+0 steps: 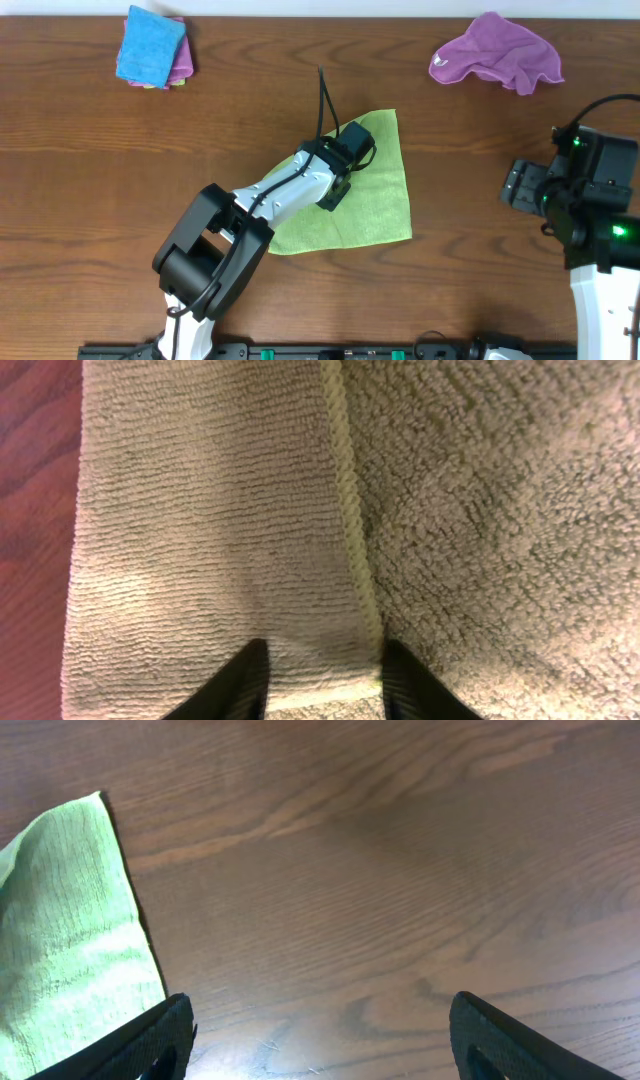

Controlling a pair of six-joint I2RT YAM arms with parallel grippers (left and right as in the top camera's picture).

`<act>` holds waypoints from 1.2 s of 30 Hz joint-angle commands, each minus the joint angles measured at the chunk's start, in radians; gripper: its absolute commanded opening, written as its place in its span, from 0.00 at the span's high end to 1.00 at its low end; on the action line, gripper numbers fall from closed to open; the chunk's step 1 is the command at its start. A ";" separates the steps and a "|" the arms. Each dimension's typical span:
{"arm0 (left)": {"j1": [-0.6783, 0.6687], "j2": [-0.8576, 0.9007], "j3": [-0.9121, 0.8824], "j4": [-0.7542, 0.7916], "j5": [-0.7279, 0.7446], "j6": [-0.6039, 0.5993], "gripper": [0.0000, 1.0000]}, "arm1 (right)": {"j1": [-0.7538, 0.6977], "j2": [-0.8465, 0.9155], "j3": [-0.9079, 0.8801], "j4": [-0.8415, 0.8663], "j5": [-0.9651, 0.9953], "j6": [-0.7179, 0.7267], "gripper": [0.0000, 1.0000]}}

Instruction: Fold the cloth

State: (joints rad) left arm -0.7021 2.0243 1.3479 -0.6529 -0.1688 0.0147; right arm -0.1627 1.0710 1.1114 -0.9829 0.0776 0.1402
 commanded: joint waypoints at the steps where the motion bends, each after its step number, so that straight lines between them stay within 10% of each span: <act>1: 0.003 0.018 -0.005 -0.001 -0.022 0.008 0.68 | -0.008 -0.005 0.000 0.000 -0.007 -0.007 0.18; 9: 0.003 0.018 -0.005 -0.001 -0.022 0.008 0.94 | -0.008 -0.005 0.000 0.000 -0.007 -0.007 0.19; 21: 0.010 0.018 0.041 -0.007 -0.360 0.008 0.94 | -0.008 -0.005 0.000 0.001 -0.007 -0.007 0.20; 36: 0.236 0.018 0.062 0.146 -0.240 0.008 0.92 | -0.008 -0.005 0.000 0.003 -0.007 -0.007 0.20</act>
State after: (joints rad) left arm -0.5014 2.0254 1.3918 -0.5224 -0.4725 0.0269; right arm -0.1627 1.0710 1.1114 -0.9821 0.0772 0.1398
